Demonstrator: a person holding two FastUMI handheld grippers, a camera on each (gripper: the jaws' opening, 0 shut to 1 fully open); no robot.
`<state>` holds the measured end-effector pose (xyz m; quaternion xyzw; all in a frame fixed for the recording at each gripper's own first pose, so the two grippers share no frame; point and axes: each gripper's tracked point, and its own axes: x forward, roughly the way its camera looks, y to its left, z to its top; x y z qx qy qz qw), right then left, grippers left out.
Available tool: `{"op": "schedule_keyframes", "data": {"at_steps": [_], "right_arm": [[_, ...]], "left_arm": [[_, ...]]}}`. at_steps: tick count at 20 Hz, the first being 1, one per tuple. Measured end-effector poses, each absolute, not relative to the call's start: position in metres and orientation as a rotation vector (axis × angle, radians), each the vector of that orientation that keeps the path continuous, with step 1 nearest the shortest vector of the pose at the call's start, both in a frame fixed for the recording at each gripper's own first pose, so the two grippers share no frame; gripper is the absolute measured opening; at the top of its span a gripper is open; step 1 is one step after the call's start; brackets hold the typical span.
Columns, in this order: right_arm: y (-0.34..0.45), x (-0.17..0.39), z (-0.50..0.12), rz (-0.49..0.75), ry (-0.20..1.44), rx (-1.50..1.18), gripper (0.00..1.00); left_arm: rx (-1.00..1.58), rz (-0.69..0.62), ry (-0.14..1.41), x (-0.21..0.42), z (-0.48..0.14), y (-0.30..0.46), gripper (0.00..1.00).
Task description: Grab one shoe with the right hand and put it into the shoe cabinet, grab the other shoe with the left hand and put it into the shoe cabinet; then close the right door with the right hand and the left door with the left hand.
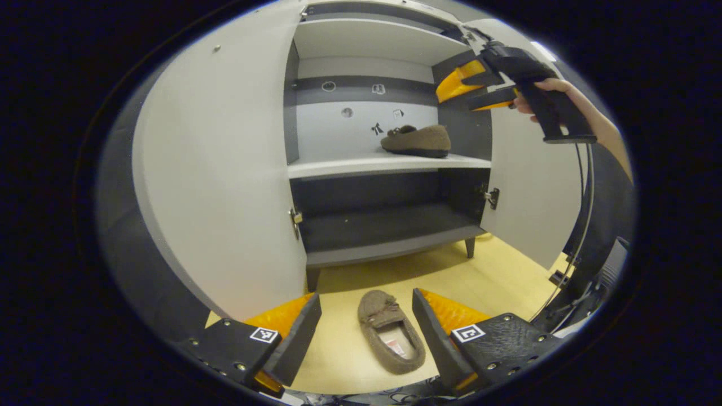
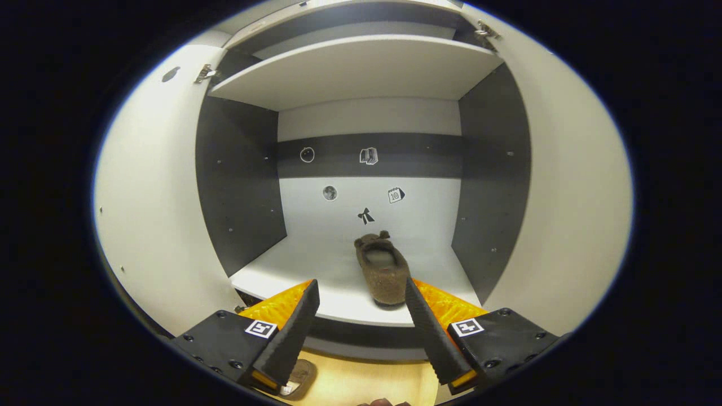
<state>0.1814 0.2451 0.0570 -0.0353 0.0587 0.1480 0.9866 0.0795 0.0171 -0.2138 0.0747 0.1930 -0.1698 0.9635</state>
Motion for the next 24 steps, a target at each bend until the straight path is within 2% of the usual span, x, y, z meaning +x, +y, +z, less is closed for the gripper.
{"op": "schedule_keyframes", "data": {"at_steps": [1,2,3,4,6,7,8,9,11,12,15,16,17,18,19,20,21,22,23,24], "right_arm": [[0.241,0.171,0.050,0.291,0.113,-0.070,0.96],[0.235,0.162,0.044,0.279,0.108,-0.063,0.96],[0.231,0.152,0.037,0.271,0.103,-0.052,0.96],[0.227,0.143,0.031,0.263,0.104,-0.037,0.93],[0.218,0.124,0.015,0.247,0.122,-0.012,0.92],[0.215,0.116,0.007,0.242,0.134,-0.005,0.92],[0.211,0.108,0.000,0.238,0.144,-0.007,0.93],[0.204,0.100,-0.007,0.221,0.156,-0.009,0.96],[0.193,0.080,-0.017,0.183,0.181,0.012,0.96],[0.191,0.069,-0.020,0.164,0.195,0.042,0.96],[0.193,0.040,-0.020,0.157,0.212,0.090,0.96],[0.192,0.034,-0.019,0.151,0.211,0.085,0.92],[0.190,0.027,-0.018,0.151,0.209,0.067,0.96],[0.185,0.022,-0.016,0.138,0.201,0.042,0.96],[0.177,0.018,-0.014,0.120,0.195,0.017,0.92],[0.167,0.013,-0.010,0.097,0.182,0.004,0.92],[0.159,0.010,-0.005,0.074,0.169,0.002,0.92],[0.151,0.005,0.000,0.055,0.158,0.006,0.96],[0.141,0.001,0.004,0.033,0.146,0.001,0.96],[0.130,-0.004,0.009,0.005,0.133,-0.012,0.92]], "left_arm": [[0.160,-0.354,0.412,0.079,-0.224,0.016,1.00],[0.175,-0.365,0.430,0.079,-0.235,0.014,1.00],[0.194,-0.369,0.451,0.082,-0.247,0.014,0.95],[0.208,-0.370,0.475,0.082,-0.258,0.014,0.95],[0.221,-0.360,0.537,0.089,-0.286,0.014,0.95],[0.225,-0.360,0.573,0.090,-0.293,0.014,1.00],[0.230,-0.362,0.599,0.093,-0.301,0.014,0.95],[0.238,-0.366,0.620,0.096,-0.306,0.013,0.95],[0.263,-0.378,0.651,0.101,-0.317,0.012,0.95],[0.276,-0.380,0.668,0.101,-0.319,0.013,1.00],[0.297,-0.379,0.719,0.099,-0.328,0.014,1.00],[0.295,-0.380,0.732,0.101,-0.335,0.013,0.95],[0.293,-0.380,0.740,0.105,-0.340,0.013,0.95],[0.291,-0.379,0.745,0.108,-0.342,0.013,0.95],[0.283,-0.380,0.756,0.111,-0.345,0.012,0.95],[0.269,-0.377,0.768,0.112,-0.348,0.013,0.95],[0.253,-0.379,0.778,0.115,-0.352,0.011,1.00],[0.243,-0.380,0.790,0.118,-0.356,0.010,1.00],[0.237,-0.385,0.795,0.122,-0.359,0.009,0.93],[0.231,-0.389,0.798,0.125,-0.360,0.006,0.97]]}}
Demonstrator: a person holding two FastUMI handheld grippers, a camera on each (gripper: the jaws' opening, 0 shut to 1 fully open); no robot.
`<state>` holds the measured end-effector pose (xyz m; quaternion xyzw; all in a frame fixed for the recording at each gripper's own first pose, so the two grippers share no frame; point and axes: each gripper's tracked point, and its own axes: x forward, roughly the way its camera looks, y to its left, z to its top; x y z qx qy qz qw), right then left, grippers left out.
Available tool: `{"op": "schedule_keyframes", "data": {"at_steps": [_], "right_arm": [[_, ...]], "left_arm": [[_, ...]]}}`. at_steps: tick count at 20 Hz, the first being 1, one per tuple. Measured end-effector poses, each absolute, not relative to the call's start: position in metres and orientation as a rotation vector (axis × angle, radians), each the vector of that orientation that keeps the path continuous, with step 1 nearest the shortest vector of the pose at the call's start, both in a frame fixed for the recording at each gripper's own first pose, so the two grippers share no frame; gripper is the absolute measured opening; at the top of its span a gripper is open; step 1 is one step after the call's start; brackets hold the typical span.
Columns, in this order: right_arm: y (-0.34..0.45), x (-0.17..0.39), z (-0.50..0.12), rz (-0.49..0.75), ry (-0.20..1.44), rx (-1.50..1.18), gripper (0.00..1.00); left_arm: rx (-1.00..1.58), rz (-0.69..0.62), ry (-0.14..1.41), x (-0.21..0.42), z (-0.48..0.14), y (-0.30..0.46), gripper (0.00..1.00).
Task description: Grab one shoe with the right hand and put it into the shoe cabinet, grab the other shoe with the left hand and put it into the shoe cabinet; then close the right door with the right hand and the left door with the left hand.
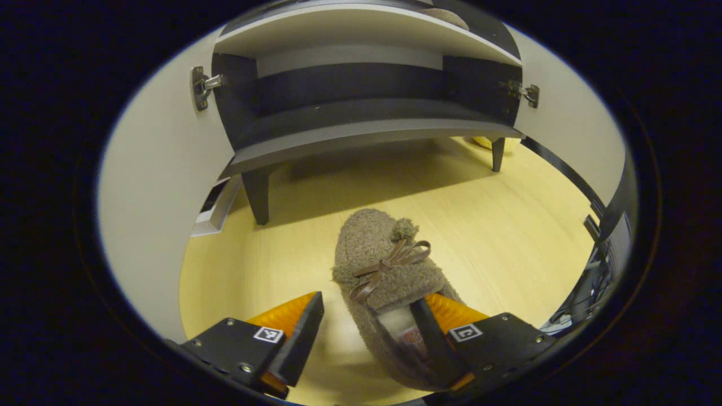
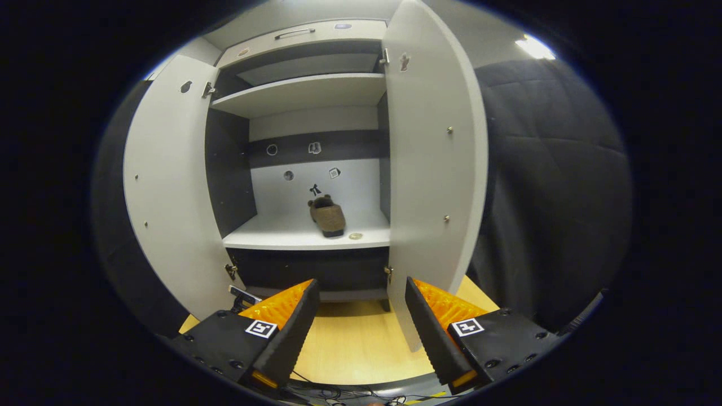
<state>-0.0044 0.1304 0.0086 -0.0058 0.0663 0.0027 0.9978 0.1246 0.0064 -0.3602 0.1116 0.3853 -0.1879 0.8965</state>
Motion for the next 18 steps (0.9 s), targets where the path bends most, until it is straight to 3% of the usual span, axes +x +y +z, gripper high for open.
{"op": "schedule_keyframes", "data": {"at_steps": [2,3,4,5,6,7,9,11,12,18], "right_arm": [[0.108,-0.016,0.016,-0.059,0.117,-0.049,0.96],[0.098,-0.024,0.019,-0.087,0.113,-0.066,0.96],[0.086,-0.031,0.023,-0.121,0.109,-0.089,0.92],[0.069,-0.041,0.023,-0.163,0.095,-0.120,0.92],[0.053,-0.045,0.023,-0.210,0.090,-0.156,0.98],[0.039,-0.054,0.025,-0.256,0.085,-0.178,0.96],[0.017,-0.062,0.023,-0.309,0.087,-0.149,0.96],[-0.005,-0.066,0.018,-0.350,0.098,-0.094,0.96],[-0.018,-0.067,0.018,-0.367,0.094,-0.069,0.97],[-0.081,-0.057,0.024,-0.407,0.057,0.018,0.98]], "left_arm": [[0.226,-0.400,0.817,0.126,-0.366,0.003,0.59],[0.226,-0.406,0.821,0.129,-0.367,0.003,0.59],[0.223,-0.413,0.825,0.131,-0.372,0.003,0.68],[0.214,-0.413,0.841,0.131,-0.365,0.004,0.59],[0.215,-0.416,0.859,0.131,-0.372,0.004,0.49],[0.239,-0.398,0.856,0.134,-0.371,0.009,0.49],[0.254,-0.369,0.876,0.134,-0.374,0.011,0.19],[0.317,-0.320,0.851,0.143,-0.369,0.020,0.19],[0.318,-0.300,0.869,0.142,-0.367,0.024,0.02],[0.268,-0.234,0.911,0.148,-0.346,0.020,0.02]]}}
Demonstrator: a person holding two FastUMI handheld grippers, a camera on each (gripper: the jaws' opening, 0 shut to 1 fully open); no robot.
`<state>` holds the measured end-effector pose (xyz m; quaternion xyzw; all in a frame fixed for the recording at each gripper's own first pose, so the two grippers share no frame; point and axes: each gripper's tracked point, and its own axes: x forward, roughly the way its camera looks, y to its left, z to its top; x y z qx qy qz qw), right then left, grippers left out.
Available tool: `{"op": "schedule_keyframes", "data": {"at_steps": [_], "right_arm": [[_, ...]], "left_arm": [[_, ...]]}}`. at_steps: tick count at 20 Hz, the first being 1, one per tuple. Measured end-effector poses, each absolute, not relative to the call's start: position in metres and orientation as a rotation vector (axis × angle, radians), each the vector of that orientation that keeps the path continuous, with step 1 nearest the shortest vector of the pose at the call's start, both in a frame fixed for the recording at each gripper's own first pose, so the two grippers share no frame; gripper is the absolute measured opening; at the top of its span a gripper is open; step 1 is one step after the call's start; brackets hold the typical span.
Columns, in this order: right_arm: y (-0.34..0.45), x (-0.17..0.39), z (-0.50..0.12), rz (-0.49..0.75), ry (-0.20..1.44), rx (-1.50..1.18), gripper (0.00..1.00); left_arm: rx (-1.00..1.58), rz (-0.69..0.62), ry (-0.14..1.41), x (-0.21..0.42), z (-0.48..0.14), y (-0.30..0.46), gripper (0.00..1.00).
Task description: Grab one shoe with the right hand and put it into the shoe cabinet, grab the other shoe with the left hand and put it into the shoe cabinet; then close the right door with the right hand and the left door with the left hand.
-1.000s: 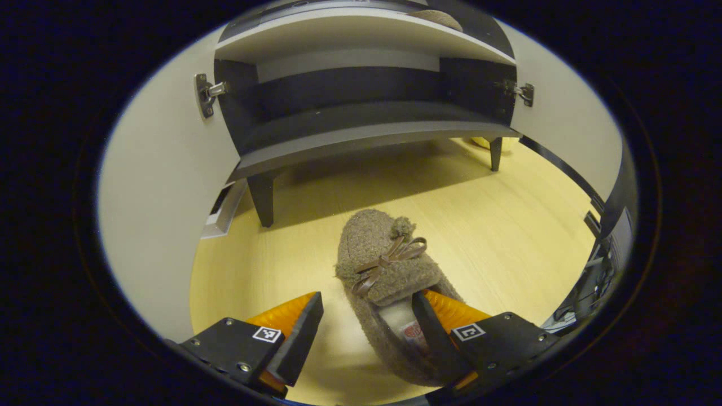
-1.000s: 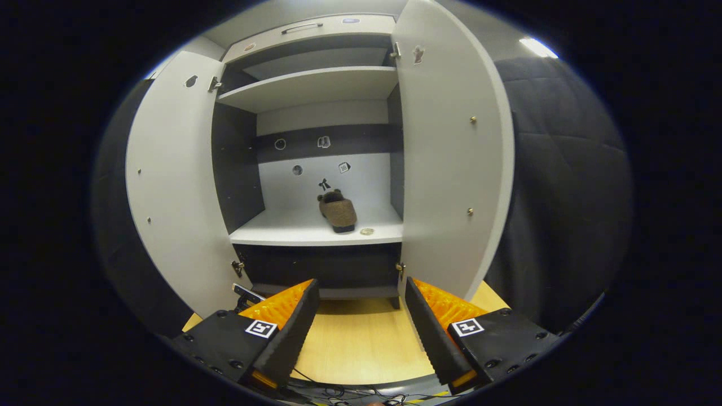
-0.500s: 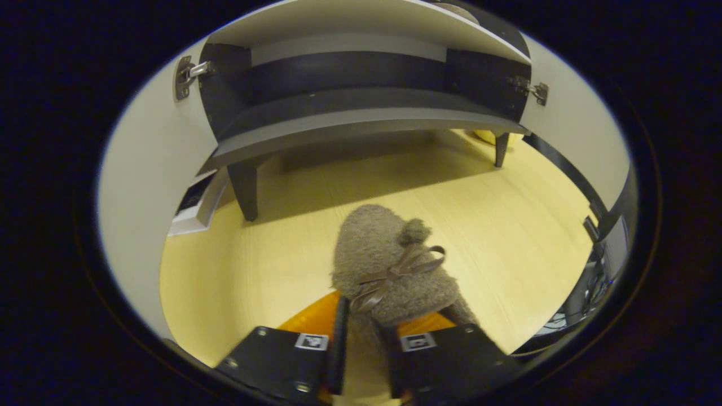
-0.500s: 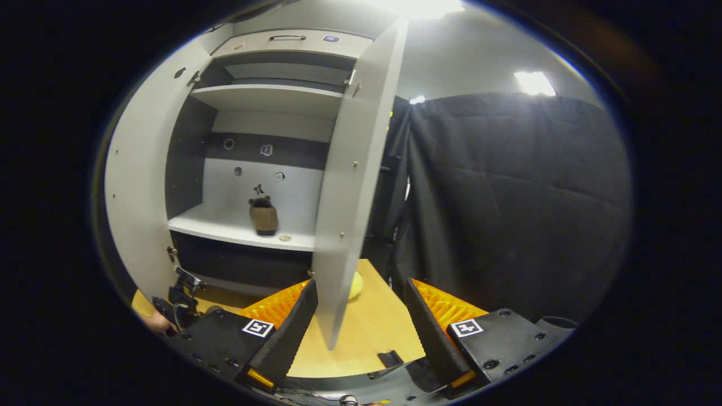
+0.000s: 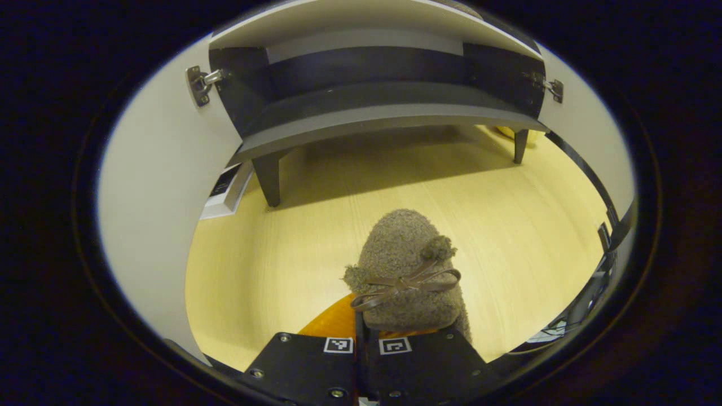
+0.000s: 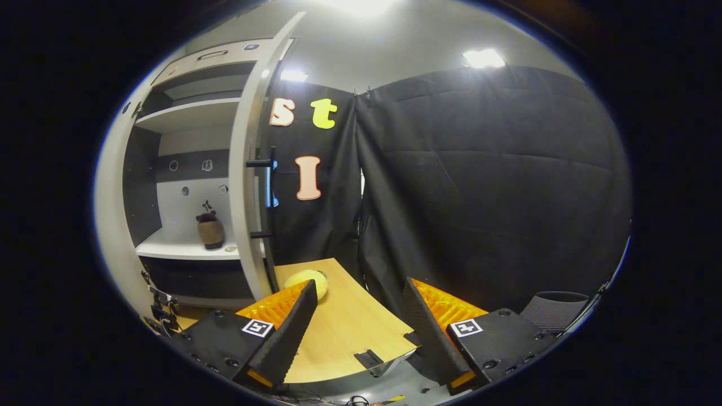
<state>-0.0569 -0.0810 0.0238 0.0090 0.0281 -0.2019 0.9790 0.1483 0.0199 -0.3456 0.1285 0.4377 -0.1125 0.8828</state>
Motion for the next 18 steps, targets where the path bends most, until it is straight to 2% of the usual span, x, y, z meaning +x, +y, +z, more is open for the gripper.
{"op": "schedule_keyframes", "data": {"at_steps": [9,13,14,15,18], "right_arm": [[-0.115,0.000,0.028,-0.288,0.033,0.124,0.98],[-0.126,0.021,0.028,-0.245,0.024,0.133,0.92],[-0.127,0.026,0.028,-0.236,0.022,0.140,0.92],[-0.128,0.031,0.028,-0.228,0.022,0.151,0.96],[-0.132,0.042,0.024,-0.211,0.024,0.182,0.96]], "left_arm": [[0.200,-0.215,0.805,0.145,-0.354,0.023,0.02],[0.170,-0.193,0.715,0.148,-0.346,0.023,0.02],[0.145,-0.186,0.690,0.148,-0.346,0.022,0.02],[0.122,-0.182,0.666,0.148,-0.345,0.024,0.02],[0.096,-0.171,0.595,0.150,-0.340,0.028,0.02]]}}
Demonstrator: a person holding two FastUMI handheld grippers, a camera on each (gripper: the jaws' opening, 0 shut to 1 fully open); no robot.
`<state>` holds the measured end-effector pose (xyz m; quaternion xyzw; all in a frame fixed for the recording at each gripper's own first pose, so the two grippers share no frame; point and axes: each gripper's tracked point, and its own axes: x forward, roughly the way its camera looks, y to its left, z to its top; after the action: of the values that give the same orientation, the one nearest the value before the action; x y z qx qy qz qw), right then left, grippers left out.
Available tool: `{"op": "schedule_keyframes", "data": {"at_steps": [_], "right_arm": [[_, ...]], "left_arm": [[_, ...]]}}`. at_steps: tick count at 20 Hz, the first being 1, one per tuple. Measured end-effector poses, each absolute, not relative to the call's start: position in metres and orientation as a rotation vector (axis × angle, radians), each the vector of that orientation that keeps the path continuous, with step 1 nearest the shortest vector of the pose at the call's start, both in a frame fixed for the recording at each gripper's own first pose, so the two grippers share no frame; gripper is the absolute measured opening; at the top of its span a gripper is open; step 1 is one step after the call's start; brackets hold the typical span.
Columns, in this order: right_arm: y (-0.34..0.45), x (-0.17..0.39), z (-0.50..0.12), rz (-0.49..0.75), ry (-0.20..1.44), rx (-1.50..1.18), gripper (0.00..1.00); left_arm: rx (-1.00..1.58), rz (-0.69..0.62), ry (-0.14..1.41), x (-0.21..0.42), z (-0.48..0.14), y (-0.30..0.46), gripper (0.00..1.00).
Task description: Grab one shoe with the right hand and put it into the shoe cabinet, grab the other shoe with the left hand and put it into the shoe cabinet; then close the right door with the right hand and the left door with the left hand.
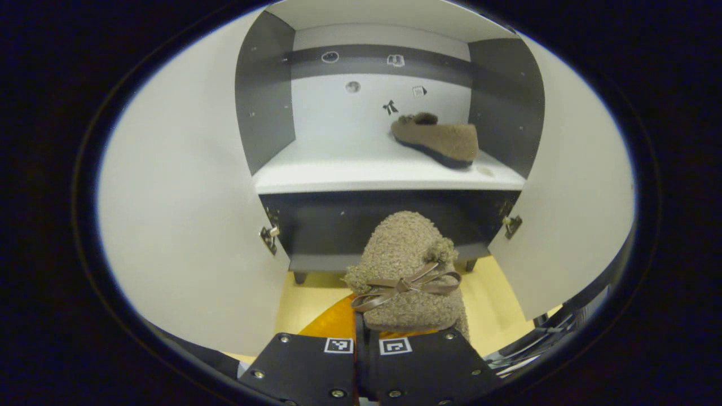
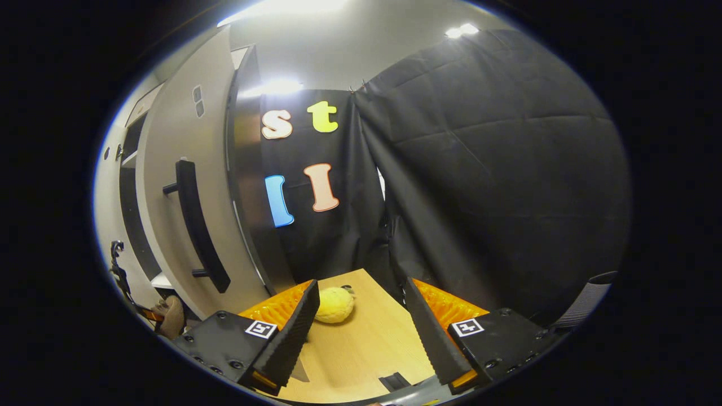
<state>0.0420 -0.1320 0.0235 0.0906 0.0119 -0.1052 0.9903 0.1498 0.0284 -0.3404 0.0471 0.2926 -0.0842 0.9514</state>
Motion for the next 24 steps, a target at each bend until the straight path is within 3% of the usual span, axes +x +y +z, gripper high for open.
{"op": "schedule_keyframes", "data": {"at_steps": [1,2,13,24], "right_arm": [[-0.133,0.045,0.023,-0.207,0.021,0.190,0.92],[-0.134,0.049,0.024,-0.204,0.016,0.198,0.96],[-0.150,0.044,0.022,-0.285,-0.034,0.226,0.98],[-0.161,0.004,0.019,-0.431,-0.082,0.254,0.98]], "left_arm": [[0.095,-0.167,0.571,0.150,-0.335,0.029,0.02],[0.098,-0.162,0.548,0.151,-0.333,0.030,0.02],[0.100,-0.119,0.378,0.169,-0.313,0.031,0.02],[0.137,-0.119,0.286,0.289,-0.270,0.044,0.01]]}}
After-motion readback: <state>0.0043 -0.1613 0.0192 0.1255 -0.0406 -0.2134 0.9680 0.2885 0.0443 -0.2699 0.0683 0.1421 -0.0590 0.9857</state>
